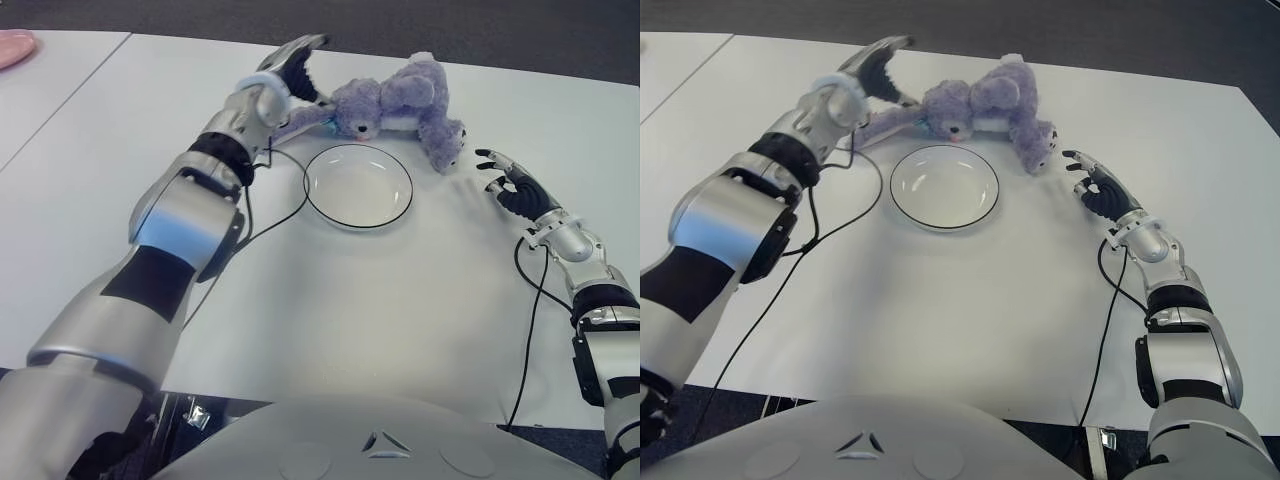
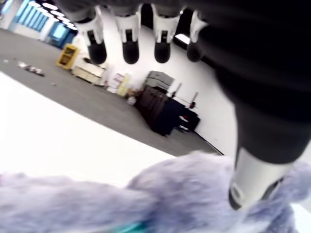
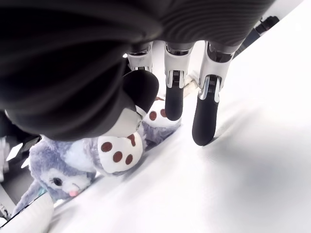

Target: Put the doll into the plate.

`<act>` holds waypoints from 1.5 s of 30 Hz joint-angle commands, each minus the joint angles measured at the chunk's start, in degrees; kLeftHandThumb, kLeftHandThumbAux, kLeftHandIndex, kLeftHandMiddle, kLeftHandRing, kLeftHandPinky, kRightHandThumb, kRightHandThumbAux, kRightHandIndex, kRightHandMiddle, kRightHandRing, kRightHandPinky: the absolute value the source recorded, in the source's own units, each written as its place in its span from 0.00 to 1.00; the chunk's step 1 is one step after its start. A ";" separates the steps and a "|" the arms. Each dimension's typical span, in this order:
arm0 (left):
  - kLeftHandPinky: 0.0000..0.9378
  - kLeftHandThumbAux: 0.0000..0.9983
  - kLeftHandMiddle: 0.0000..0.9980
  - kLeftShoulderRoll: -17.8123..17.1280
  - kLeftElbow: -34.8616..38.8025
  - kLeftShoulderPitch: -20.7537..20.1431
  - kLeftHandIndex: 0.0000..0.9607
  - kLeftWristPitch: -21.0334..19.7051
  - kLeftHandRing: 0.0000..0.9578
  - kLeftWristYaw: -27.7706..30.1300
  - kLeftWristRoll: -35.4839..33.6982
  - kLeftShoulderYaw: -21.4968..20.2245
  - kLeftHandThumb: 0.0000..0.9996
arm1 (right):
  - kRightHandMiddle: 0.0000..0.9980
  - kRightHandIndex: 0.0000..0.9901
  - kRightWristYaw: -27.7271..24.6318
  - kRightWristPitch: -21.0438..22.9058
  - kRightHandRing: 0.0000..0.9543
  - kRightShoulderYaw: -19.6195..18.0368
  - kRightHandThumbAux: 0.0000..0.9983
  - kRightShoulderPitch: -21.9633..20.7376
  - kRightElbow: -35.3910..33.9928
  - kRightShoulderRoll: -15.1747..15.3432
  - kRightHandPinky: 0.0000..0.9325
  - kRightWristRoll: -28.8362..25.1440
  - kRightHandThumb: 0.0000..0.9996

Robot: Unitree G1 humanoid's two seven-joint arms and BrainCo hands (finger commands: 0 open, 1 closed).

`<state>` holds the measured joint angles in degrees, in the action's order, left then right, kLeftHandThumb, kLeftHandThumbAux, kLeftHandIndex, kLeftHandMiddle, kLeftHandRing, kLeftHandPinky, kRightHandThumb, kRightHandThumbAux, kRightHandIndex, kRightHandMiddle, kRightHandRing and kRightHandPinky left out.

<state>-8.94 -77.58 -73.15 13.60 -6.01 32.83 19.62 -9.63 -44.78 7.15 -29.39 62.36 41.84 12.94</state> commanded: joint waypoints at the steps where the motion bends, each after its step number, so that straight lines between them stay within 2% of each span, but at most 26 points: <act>1: 0.08 0.76 0.05 2.56 -0.88 -3.27 0.00 0.69 0.06 -1.26 2.22 2.13 0.00 | 0.00 0.05 -2.36 6.10 0.14 2.06 0.75 1.26 3.41 -3.62 0.43 2.21 1.00; 4: 0.08 0.76 0.04 4.21 -1.15 -4.29 0.00 0.95 0.06 -2.38 3.18 3.37 0.00 | 0.00 0.05 -1.16 8.31 0.13 2.83 0.75 -0.48 4.76 -6.20 0.43 2.97 1.00; 6: 0.12 0.75 0.05 4.83 -1.27 -4.68 0.00 1.52 0.07 -3.06 3.94 4.25 0.00 | 0.00 0.05 -1.03 8.79 0.12 2.81 0.75 -0.59 4.73 -7.21 0.43 2.66 1.00; 12: 0.22 0.74 0.07 4.76 -1.38 -3.86 0.00 4.02 0.13 -5.35 6.13 6.85 0.00 | 0.00 0.05 -2.62 7.86 0.11 1.67 0.75 0.65 2.71 -8.44 0.43 0.49 1.00; 17: 0.27 0.72 0.10 4.20 -1.56 -0.54 0.00 5.90 0.17 -7.97 7.64 8.70 0.00 | 0.00 0.06 -3.98 5.89 0.13 0.38 0.75 3.64 -1.15 -7.15 0.43 -1.75 1.00; 19: 0.28 0.71 0.11 4.02 -1.71 1.20 0.00 6.43 0.19 -7.82 7.38 8.73 0.00 | 0.00 0.06 -5.95 4.28 0.14 -1.82 0.75 7.10 -3.92 -4.78 0.43 -4.66 1.00; 22: 0.29 0.70 0.13 3.34 -1.91 3.56 0.00 6.81 0.21 -6.88 7.24 8.90 0.00 | 0.01 0.07 -7.25 3.60 0.15 -3.76 0.75 9.24 -5.54 -3.49 0.44 -6.93 1.00; 25: 0.28 0.68 0.14 2.58 -2.09 5.40 0.00 6.76 0.22 -5.83 7.42 9.14 0.00 | 0.01 0.07 -8.49 2.91 0.17 -5.54 0.75 10.86 -6.00 -2.19 0.44 -8.69 1.00; 28: 0.23 0.68 0.13 1.33 -2.51 7.73 0.00 4.94 0.20 -5.54 9.23 10.85 0.00 | 0.01 0.07 -10.70 2.32 0.18 -8.44 0.75 13.56 -6.09 -0.57 0.44 -11.78 1.00; 30: 0.13 0.68 0.10 0.66 -2.71 8.93 0.00 3.49 0.15 -5.61 10.34 11.98 0.00 | 0.01 0.06 -11.70 2.03 0.17 -9.85 0.75 15.23 -6.79 -0.35 0.44 -13.31 1.00; 33: 0.05 0.67 0.07 0.30 -2.87 9.72 0.00 1.34 0.10 -5.30 11.10 12.72 0.00 | 0.00 0.06 -12.68 1.60 0.15 -11.44 0.75 17.37 -7.46 -0.23 0.44 -14.82 1.00; 38: 0.01 0.65 0.03 0.30 -2.94 9.65 0.00 -1.56 0.05 -3.80 11.17 12.91 0.00 | 0.00 0.05 -12.88 1.96 0.13 -13.00 0.75 19.46 -7.90 -0.54 0.44 -15.65 1.00; 45: 0.00 0.64 0.00 0.33 -3.00 10.15 0.00 -3.15 0.01 -2.91 12.27 14.30 0.00 | 0.01 0.04 -11.74 2.20 0.15 -14.04 0.75 20.95 -8.62 -0.99 0.44 -15.15 1.00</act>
<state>-8.66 -79.39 -65.09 11.28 -11.40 43.50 32.74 -20.92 -44.93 -7.36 -12.56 52.08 42.32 -3.42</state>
